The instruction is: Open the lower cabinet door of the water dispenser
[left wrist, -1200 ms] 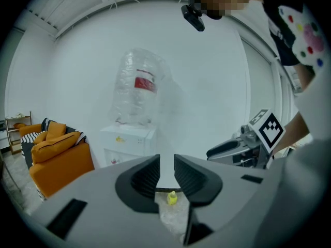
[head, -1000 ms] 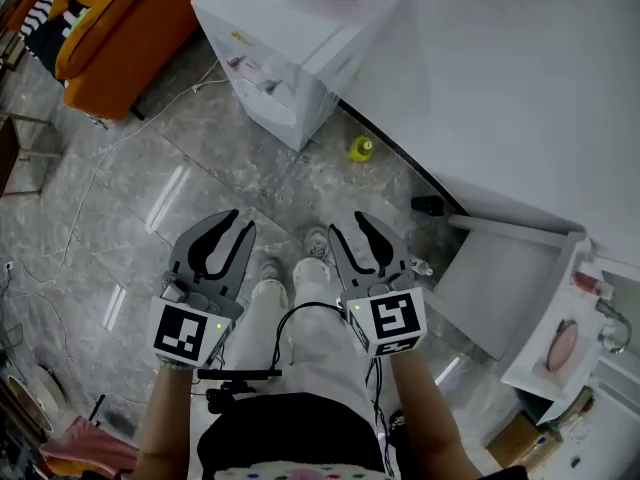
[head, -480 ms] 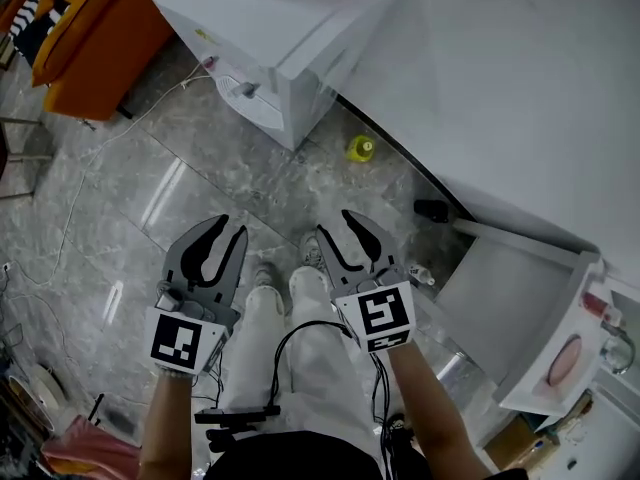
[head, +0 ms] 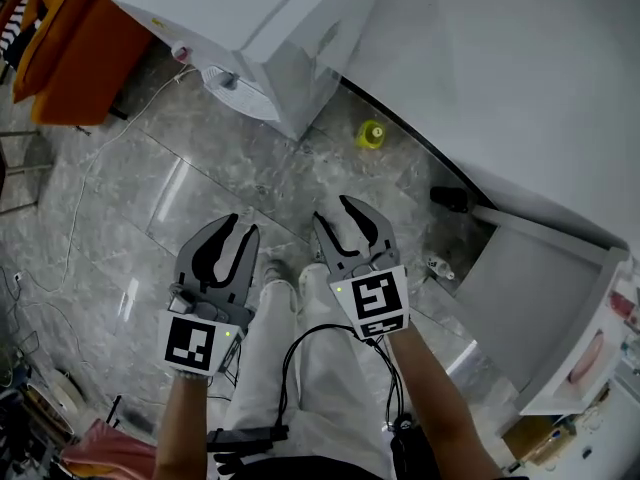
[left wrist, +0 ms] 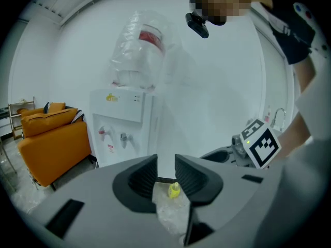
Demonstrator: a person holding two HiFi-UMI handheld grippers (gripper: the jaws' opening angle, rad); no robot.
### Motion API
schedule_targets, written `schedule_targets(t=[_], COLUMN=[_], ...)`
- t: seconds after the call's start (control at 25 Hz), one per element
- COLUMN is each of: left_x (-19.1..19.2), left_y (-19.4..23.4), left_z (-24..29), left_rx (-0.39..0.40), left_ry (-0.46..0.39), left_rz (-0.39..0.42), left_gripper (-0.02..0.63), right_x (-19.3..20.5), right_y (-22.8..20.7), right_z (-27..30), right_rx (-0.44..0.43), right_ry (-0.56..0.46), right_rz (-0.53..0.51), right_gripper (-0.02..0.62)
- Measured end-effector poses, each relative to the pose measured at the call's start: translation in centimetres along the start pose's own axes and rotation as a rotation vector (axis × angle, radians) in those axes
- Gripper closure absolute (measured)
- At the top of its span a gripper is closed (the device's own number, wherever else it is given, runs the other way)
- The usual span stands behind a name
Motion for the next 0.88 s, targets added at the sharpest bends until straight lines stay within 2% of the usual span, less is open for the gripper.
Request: schedule_targets(t=[0.36,0.88], left_x=[4.1,8.8], left_y=[0.5,4.0], left_z=[2.4,7.0], left_rx=[0.027,0.031], left_ry=[0.038,0.066], left_rz=[-0.011,0.057], left_gripper=[0.500,0.500], right_x=[4.7,9.7], right_y=[-0.7,-1.9], right_z=[4.8,13.8], right_rx=[0.052,0.072], right_ry=[0.015,0.057], right_rz=[0.030,-0.050], right_gripper=[0.429,0.410])
Point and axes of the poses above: the fingertips, and each gripper's own axes: z forward along the fingers, y to its left, x out of its underside, the point moved 3 cm from there along -z, backward along the fingers, and after that the axes turned 11 degrees about x, right-handed, at the moved point
